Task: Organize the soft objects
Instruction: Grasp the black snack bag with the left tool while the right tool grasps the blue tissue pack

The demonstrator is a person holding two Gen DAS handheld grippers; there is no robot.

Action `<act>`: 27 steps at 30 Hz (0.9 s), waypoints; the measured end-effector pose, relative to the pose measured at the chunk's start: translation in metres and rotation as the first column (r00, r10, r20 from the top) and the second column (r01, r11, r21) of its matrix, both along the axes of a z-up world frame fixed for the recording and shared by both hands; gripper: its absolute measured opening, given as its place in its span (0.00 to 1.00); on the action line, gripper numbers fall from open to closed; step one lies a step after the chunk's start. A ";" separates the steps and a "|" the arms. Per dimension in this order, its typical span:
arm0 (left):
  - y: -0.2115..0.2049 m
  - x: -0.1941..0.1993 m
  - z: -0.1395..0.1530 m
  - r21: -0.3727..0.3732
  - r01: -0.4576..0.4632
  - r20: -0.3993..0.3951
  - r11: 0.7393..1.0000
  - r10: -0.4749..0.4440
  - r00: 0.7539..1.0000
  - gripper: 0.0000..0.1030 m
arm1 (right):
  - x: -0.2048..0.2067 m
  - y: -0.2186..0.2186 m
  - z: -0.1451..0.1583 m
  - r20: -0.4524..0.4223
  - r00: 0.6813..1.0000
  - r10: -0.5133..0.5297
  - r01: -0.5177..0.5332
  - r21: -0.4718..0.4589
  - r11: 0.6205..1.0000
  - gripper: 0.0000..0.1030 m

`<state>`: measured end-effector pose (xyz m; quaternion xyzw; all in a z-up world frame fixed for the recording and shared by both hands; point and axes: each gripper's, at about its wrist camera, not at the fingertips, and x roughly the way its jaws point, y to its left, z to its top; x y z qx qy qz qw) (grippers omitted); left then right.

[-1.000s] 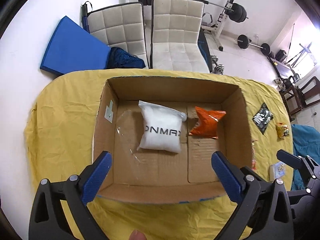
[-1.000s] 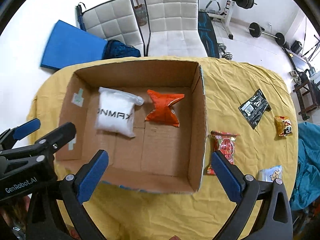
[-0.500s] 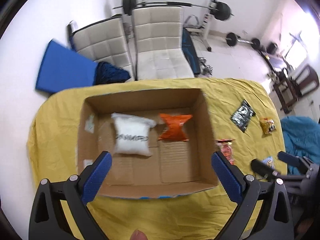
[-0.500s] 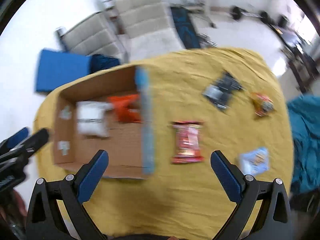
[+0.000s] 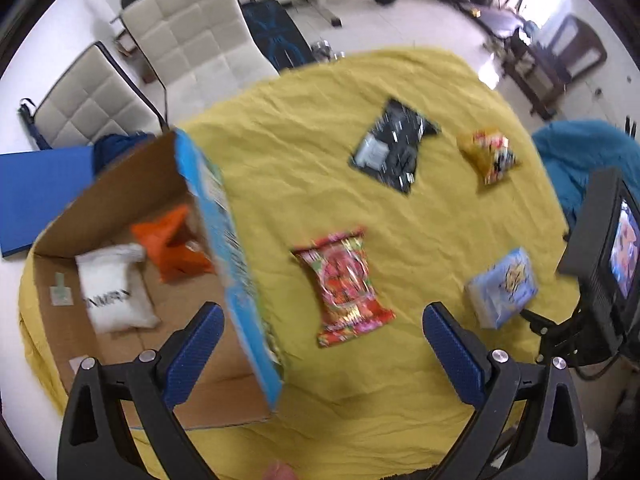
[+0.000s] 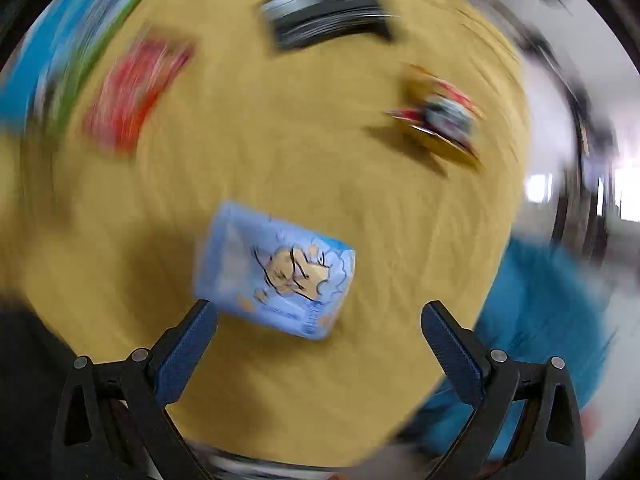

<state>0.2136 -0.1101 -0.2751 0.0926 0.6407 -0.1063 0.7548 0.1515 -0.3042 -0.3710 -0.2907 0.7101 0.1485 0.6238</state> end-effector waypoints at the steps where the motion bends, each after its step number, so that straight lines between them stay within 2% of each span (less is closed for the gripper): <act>1: -0.003 -0.002 -0.008 0.000 0.003 -0.021 1.000 -0.003 1.000 0.99 | -0.002 0.004 -0.007 -0.020 0.997 0.073 -0.074 -0.017 0.997 1.00; 4: -0.008 -0.008 -0.023 0.010 -0.013 -0.056 1.000 0.014 0.998 0.99 | -0.007 0.013 -0.028 -0.060 0.959 0.276 -0.280 -0.056 0.958 1.00; 6: -0.009 -0.011 -0.032 0.021 -0.031 -0.072 0.999 0.033 0.997 0.99 | -0.015 0.021 -0.041 -0.111 0.905 0.411 -0.417 -0.040 0.908 1.00; 9: -0.005 -0.014 -0.036 0.032 -0.054 -0.084 0.998 0.057 0.995 0.99 | -0.026 0.025 -0.060 -0.154 0.832 0.534 -0.546 -0.053 0.836 1.00; 11: -0.004 -0.013 -0.038 0.043 -0.064 -0.085 0.997 0.068 0.994 0.99 | -0.026 0.023 -0.069 -0.173 0.821 0.544 -0.558 -0.047 0.828 0.97; 13: -0.004 -0.010 -0.041 0.056 -0.072 -0.091 0.996 0.077 0.993 0.99 | -0.020 0.019 -0.071 -0.152 0.843 0.516 -0.525 -0.017 0.851 0.79; 15: -0.004 -0.004 -0.043 0.049 -0.078 -0.094 0.996 0.083 0.992 0.99 | -0.005 0.010 -0.065 -0.131 0.901 0.414 -0.414 0.026 0.910 0.70; 16: -0.007 0.000 -0.044 0.049 -0.080 -0.094 0.996 0.084 0.992 0.99 | 0.008 0.004 -0.059 -0.125 0.939 0.321 -0.315 0.061 0.947 0.67; 18: -0.012 0.007 -0.045 0.038 -0.077 -0.095 0.996 0.081 0.992 0.99 | 0.033 -0.018 -0.048 -0.115 0.989 0.095 -0.082 0.112 0.990 0.63; 19: -0.017 0.014 -0.046 0.035 -0.075 -0.094 0.997 0.078 0.993 0.99 | 0.041 -0.028 -0.043 -0.106 0.994 0.004 0.009 0.126 0.992 0.63; 20: -0.021 0.020 -0.046 0.030 -0.071 -0.092 0.997 0.074 0.993 0.99 | 0.053 -0.044 -0.036 -0.091 0.988 -0.127 0.139 0.152 0.979 0.63; 21: -0.026 0.026 -0.047 0.023 -0.066 -0.091 0.998 0.068 0.994 0.99 | 0.068 -0.066 -0.026 -0.069 0.951 -0.303 0.311 0.185 0.932 0.63; 22: -0.034 0.035 -0.048 0.017 -0.059 -0.089 0.998 0.061 0.994 0.99 | 0.076 -0.082 -0.022 -0.069 0.909 -0.411 0.416 0.204 0.886 0.63; 23: -0.041 0.044 -0.050 0.015 -0.052 -0.086 0.999 0.053 0.995 0.99 | 0.086 -0.107 -0.018 -0.090 0.815 -0.573 0.577 0.224 0.786 0.63; 24: -0.049 0.053 -0.052 0.013 -0.042 -0.086 0.999 0.043 0.995 0.99 | 0.091 -0.133 -0.018 -0.126 0.694 -0.709 0.716 0.227 0.660 0.64; 26: -0.067 0.075 -0.059 0.010 -0.020 -0.088 1.000 0.021 0.996 0.99 | 0.098 -0.165 -0.022 -0.160 0.532 -0.832 0.839 0.232 0.492 0.65; 27: -0.078 0.088 -0.066 0.020 -0.004 -0.090 1.000 0.006 0.996 0.99 | 0.102 -0.176 -0.023 -0.162 0.476 -0.865 0.869 0.241 0.433 0.67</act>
